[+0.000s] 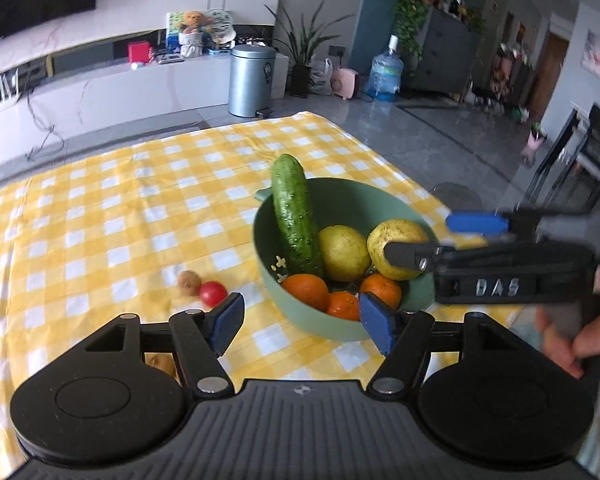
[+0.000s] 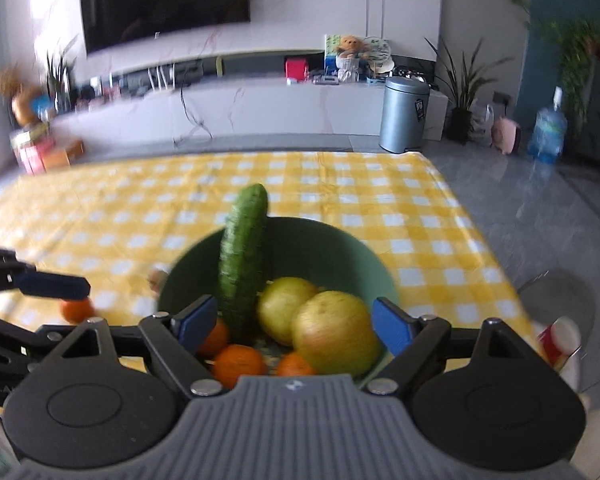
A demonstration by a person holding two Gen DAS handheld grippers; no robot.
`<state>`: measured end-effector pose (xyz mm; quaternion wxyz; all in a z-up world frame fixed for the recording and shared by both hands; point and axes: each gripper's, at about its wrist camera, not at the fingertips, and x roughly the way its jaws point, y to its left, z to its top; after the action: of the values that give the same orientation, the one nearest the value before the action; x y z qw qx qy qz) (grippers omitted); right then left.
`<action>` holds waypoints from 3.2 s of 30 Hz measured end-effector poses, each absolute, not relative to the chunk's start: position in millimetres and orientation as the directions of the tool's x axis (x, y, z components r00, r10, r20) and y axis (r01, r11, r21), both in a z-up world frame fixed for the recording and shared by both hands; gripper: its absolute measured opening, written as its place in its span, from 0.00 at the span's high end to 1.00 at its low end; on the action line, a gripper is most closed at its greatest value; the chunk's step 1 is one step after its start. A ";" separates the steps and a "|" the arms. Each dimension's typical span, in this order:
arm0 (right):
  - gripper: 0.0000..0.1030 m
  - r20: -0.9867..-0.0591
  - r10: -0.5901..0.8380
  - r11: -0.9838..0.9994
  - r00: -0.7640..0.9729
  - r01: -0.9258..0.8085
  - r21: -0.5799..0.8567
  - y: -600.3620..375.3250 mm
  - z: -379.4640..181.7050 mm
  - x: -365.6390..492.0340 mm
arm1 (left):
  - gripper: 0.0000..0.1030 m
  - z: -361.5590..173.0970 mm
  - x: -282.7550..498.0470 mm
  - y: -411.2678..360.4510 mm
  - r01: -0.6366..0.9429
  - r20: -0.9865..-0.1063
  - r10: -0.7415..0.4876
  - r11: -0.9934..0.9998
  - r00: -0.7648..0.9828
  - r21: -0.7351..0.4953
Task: Organize fruits
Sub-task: 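Move both open tools back over the small brown kiwis on the cloth, then close the left tool on a brown kiwi while the right tool grasps another kiwi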
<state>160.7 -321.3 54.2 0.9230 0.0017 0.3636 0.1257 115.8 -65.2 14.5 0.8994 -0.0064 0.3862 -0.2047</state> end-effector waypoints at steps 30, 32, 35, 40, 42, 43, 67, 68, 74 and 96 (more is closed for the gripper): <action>0.32 -0.635 0.321 0.941 0.703 -0.310 0.132 -219.1 4.7 112.1 | 0.29 -29.8 95.8 33.2 0.194 -0.683 -0.377 0.923 0.626 -0.331; 0.36 -0.645 0.318 0.941 0.695 -0.313 0.126 -216.8 1.0 115.0 | 0.29 -37.3 98.9 34.6 0.186 -0.690 -0.382 0.921 0.615 -0.343; 0.47 -0.664 0.322 0.937 0.675 -0.328 0.121 -213.1 -5.1 119.6 | 0.31 -46.7 102.5 37.3 0.159 -0.700 -0.360 0.928 0.616 -0.337; 0.52 -0.693 0.324 0.932 0.644 -0.344 0.116 -207.6 -13.1 126.3 | 0.32 -58.7 108.1 42.5 0.118 -0.729 -0.312 0.945 0.609 -0.305; 0.53 -0.701 0.328 0.929 0.633 -0.351 0.118 -205.7 -15.7 129.1 | 0.33 -63.8 109.6 43.0 0.113 -0.745 -0.294 0.952 0.599 -0.285; 0.53 -0.705 0.331 0.927 0.627 -0.355 0.119 -204.2 -17.2 130.3 | 0.34 -66.1 110.6 42.6 0.113 -0.752 -0.285 0.956 0.595 -0.272; 0.61 -0.753 0.401 0.859 0.521 -0.499 0.112 -160.2 -35.0 147.1 | 0.71 -88.1 130.2 48.0 0.036 -0.764 -0.253 0.956 0.594 -0.290; 0.61 -0.753 0.398 0.861 0.523 -0.497 0.110 -159.3 -35.6 148.2 | 0.71 -87.2 128.9 48.8 0.031 -0.766 -0.245 0.959 0.594 -0.282; 0.63 -0.748 0.406 0.861 0.525 -0.493 0.121 -157.5 -36.7 152.7 | 0.71 -84.3 122.1 54.6 0.005 -0.766 -0.225 0.960 0.602 -0.279; 0.79 -0.769 0.388 0.862 0.509 -0.496 0.107 -145.7 -42.7 158.6 | 0.70 -86.9 118.9 62.2 -0.024 -0.771 -0.236 0.950 0.591 -0.310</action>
<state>158.6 -145.7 -42.7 0.8662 -0.0633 0.4250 0.2550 118.9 62.2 -86.9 0.8801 -0.1454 0.4481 -0.0602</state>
